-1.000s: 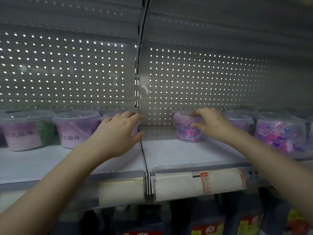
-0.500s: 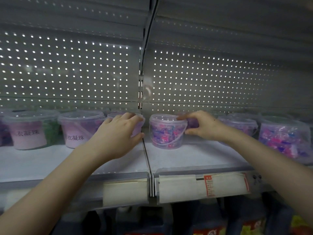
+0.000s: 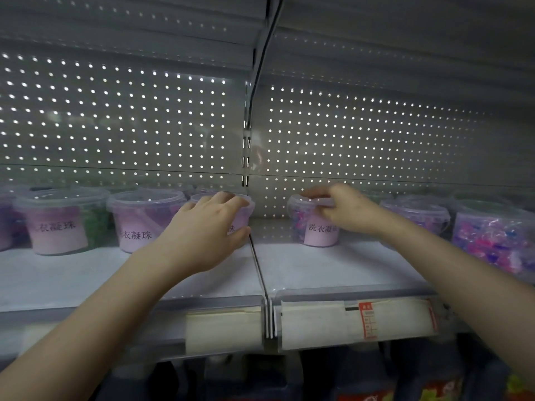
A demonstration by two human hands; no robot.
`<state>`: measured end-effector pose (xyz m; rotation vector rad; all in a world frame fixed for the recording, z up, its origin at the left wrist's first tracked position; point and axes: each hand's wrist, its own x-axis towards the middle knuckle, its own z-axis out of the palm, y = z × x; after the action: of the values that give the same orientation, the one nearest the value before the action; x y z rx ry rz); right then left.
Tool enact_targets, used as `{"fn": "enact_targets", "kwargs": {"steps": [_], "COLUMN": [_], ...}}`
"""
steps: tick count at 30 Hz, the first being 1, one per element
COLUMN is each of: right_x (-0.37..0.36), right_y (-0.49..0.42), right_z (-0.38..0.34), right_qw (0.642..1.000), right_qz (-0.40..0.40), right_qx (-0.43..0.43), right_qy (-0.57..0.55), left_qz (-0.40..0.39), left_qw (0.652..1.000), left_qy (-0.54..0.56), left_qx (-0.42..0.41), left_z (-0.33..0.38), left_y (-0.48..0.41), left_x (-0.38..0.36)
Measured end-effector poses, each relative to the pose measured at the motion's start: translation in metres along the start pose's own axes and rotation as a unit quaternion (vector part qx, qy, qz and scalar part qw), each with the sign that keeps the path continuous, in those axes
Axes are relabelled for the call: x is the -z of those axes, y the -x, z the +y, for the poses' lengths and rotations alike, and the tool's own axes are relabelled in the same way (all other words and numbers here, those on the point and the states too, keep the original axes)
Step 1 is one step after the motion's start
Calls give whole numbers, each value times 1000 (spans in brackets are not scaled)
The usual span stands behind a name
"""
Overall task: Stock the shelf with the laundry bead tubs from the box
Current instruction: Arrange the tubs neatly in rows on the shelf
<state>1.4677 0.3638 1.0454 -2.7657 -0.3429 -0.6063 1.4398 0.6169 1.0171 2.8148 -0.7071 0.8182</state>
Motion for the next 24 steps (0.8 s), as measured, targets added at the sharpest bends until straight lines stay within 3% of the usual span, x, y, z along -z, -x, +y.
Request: {"fn": "enact_targets", "kwargs": {"steps": [6,17,24], "right_x": [1,-26,-49], "right_y": [4,-43,-77], "right_z": [21,-19,-26], "right_qw": [998,991,984], "right_qz": [-13,-41,-38], "right_qx": [-32,-22,23], "right_qy": [47,123,171], "left_qz": [-1,-9,4], "left_qw": [1000,1000,1000], "left_qy": [1,-11,-2], "left_qx": [2,21,8], "left_z": [1,-1,-1], "left_y": [-1,-2,-4], "left_x": [0,-4,-6]}}
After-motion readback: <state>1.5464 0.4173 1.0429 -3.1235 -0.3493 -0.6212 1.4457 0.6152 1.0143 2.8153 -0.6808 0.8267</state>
